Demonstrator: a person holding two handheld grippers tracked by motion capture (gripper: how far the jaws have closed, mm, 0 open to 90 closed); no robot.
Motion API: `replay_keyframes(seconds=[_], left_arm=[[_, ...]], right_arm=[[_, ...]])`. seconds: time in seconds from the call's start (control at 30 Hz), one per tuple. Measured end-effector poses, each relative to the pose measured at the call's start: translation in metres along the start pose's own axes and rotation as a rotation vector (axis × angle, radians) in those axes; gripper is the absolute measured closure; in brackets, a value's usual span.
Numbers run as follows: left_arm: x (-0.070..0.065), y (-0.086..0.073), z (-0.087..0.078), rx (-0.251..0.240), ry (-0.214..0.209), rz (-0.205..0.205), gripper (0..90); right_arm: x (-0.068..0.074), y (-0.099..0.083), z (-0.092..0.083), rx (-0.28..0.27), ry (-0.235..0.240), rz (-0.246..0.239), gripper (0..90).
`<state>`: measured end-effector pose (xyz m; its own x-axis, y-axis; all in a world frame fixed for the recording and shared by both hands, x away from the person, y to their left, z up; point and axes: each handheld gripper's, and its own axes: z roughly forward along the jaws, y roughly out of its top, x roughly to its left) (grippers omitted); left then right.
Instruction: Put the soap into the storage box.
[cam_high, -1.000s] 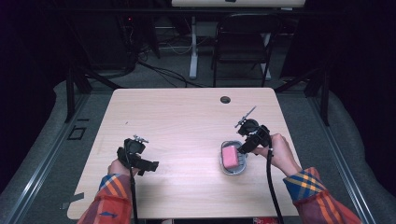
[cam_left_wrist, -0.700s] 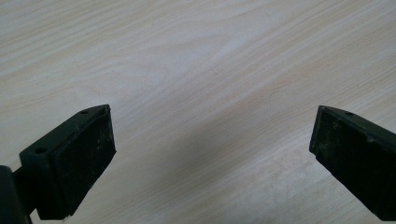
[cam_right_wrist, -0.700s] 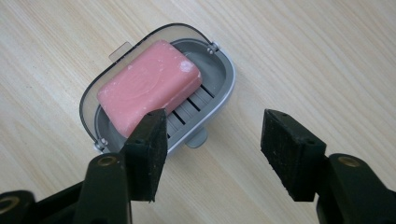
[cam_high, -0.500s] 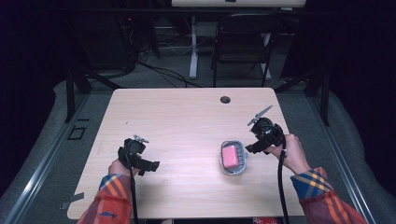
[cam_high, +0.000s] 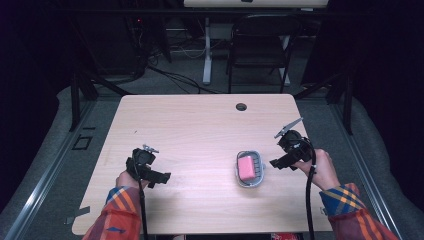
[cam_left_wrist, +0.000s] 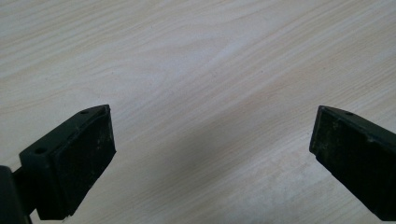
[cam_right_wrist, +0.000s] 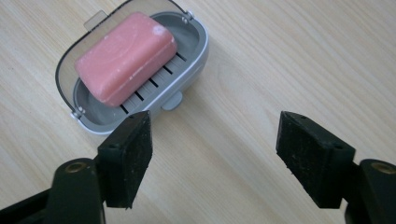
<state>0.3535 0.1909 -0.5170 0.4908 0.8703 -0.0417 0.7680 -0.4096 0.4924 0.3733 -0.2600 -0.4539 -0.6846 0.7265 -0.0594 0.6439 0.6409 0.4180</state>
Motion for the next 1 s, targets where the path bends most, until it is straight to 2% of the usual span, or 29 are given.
replay_keyframes(seconds=[0.23, 0.33, 0.6, 0.63, 0.67, 0.73, 0.77, 0.8, 0.87, 1.0], left_arm=[[0.000, 0.000, 0.000, -0.001, 0.000, 0.002, 0.0], [0.000, 0.000, 0.000, 0.000, 0.001, 0.001, 0.0], [-0.001, 0.000, 0.000, 0.005, 0.002, 0.002, 0.0], [-0.001, 0.000, 0.000, 0.005, 0.001, 0.002, 0.0], [-0.001, 0.000, 0.000, 0.004, 0.003, 0.004, 0.0], [-0.002, 0.000, 0.001, 0.002, 0.003, 0.002, 0.0], [-0.002, 0.000, 0.001, 0.003, 0.003, 0.003, 0.0], [-0.002, 0.000, 0.001, 0.004, 0.003, 0.003, 0.0], [-0.003, 0.000, 0.001, 0.004, 0.003, 0.005, 0.0], [-0.003, 0.000, 0.001, 0.005, 0.004, 0.004, 0.0]], right_arm=[[-0.004, -0.019, 0.002, 0.025, 0.008, 0.009, 19.0], [-0.007, -0.030, 0.005, 0.058, 0.010, 0.006, 15.2], [-0.008, -0.059, 0.009, 0.088, 0.010, 0.019, 13.1], [-0.007, -0.063, 0.011, 0.081, 0.014, 0.035, 13.0], [-0.007, -0.065, 0.011, 0.104, 0.010, 0.017, 12.9], [-0.006, -0.073, 0.014, 0.111, 0.023, 0.022, 11.8], [-0.006, -0.076, 0.015, 0.131, 0.021, 0.011, 11.4], [-0.004, -0.080, 0.018, 0.111, 0.023, 0.036, 11.2], [-0.005, -0.086, 0.019, 0.140, 0.024, 0.021, 10.5], [-0.005, -0.098, 0.019, 0.163, 0.020, 0.015, 9.4]])
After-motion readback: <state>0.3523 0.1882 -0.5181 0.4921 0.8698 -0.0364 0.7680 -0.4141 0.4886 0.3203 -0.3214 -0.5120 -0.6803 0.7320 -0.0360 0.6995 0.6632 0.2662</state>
